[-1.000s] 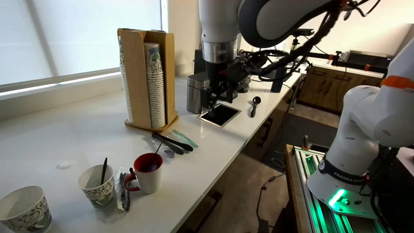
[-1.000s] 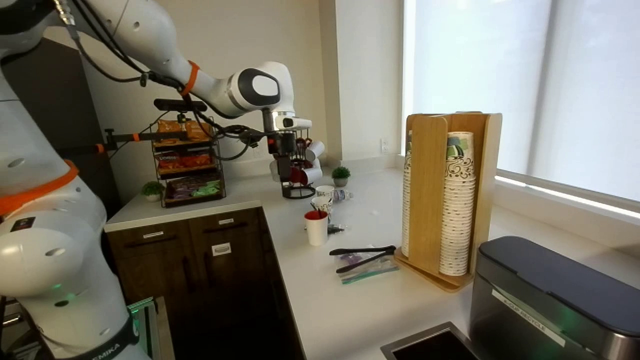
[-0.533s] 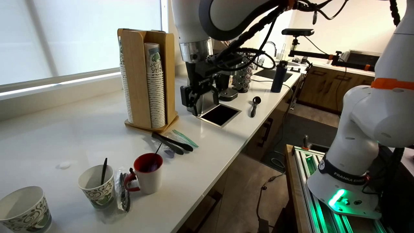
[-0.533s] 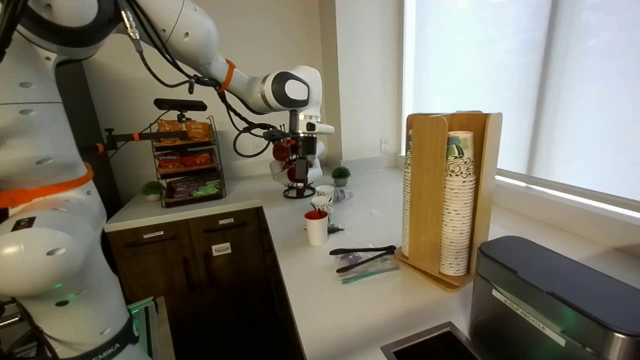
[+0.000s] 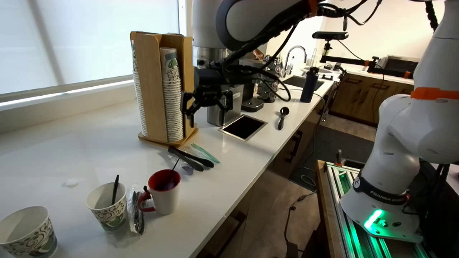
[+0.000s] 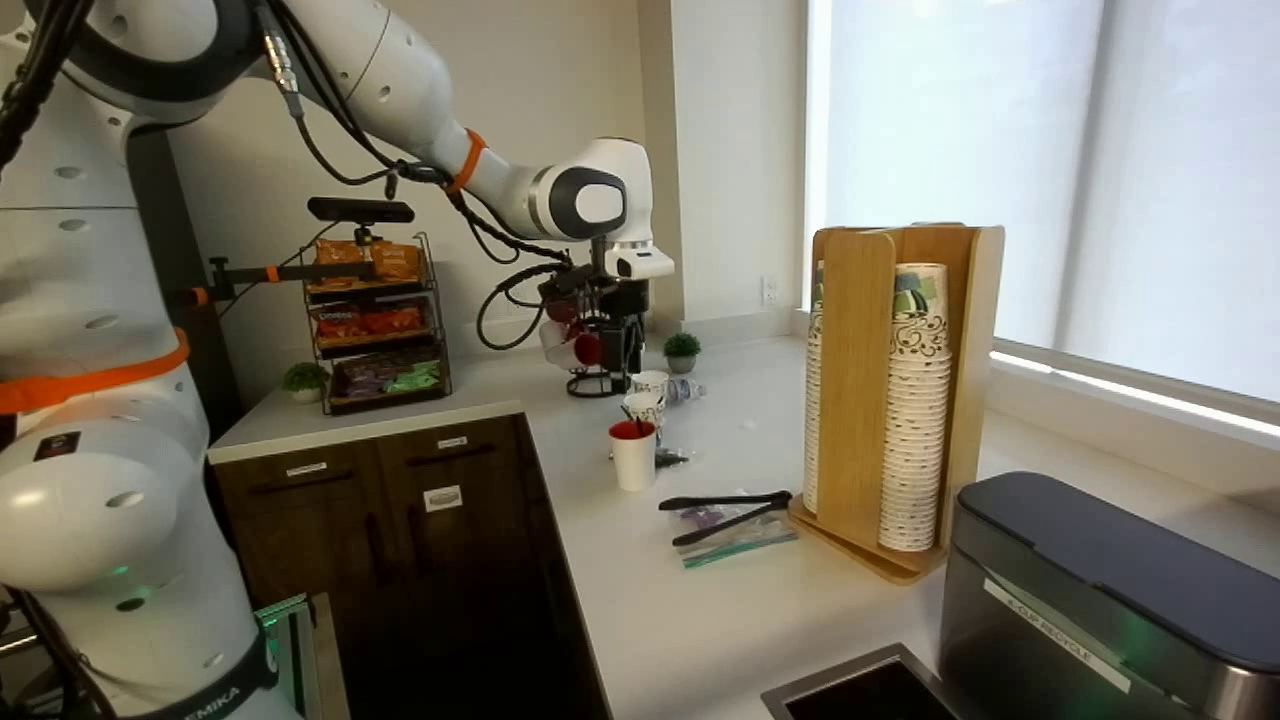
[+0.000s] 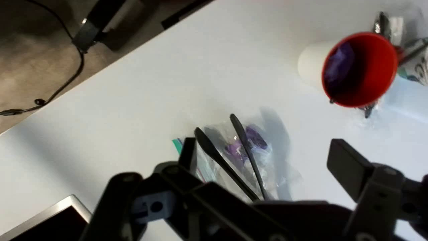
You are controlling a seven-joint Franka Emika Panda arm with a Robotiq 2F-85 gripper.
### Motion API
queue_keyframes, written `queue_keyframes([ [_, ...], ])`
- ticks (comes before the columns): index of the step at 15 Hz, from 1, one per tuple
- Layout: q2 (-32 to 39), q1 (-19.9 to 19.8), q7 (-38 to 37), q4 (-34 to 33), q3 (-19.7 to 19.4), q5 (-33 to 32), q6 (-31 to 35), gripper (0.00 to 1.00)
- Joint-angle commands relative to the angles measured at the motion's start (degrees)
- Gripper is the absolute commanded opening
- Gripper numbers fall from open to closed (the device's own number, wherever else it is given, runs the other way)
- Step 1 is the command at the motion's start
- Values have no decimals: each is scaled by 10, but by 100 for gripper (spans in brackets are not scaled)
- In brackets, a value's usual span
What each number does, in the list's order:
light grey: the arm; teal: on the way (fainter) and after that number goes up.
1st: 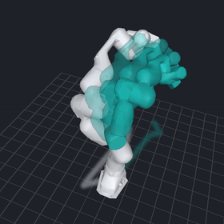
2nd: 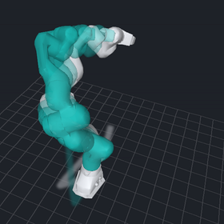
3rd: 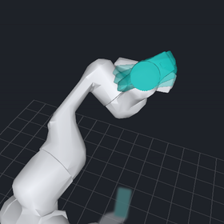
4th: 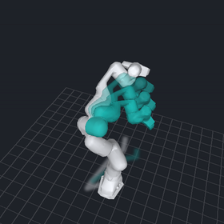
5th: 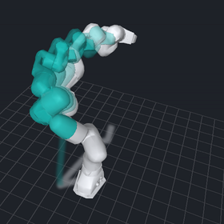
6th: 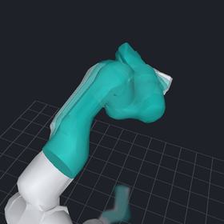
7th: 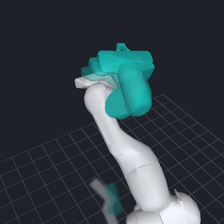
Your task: Remove the black knife from the mug and put it in the coffee cup on the left then pick up the fork from the counter and put it in the coffee cup.
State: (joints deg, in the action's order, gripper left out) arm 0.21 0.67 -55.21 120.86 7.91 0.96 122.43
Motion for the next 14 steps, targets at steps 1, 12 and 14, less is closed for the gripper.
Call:
queue_keyframes([
  [1, 22, 22, -114, 23, -10, -40, 121, 100],
  [12, 51, 34, -116, 6, -24, -66, 157, 100],
  [14, 65, 40, -109, 4, -24, -62, 181, 100],
])
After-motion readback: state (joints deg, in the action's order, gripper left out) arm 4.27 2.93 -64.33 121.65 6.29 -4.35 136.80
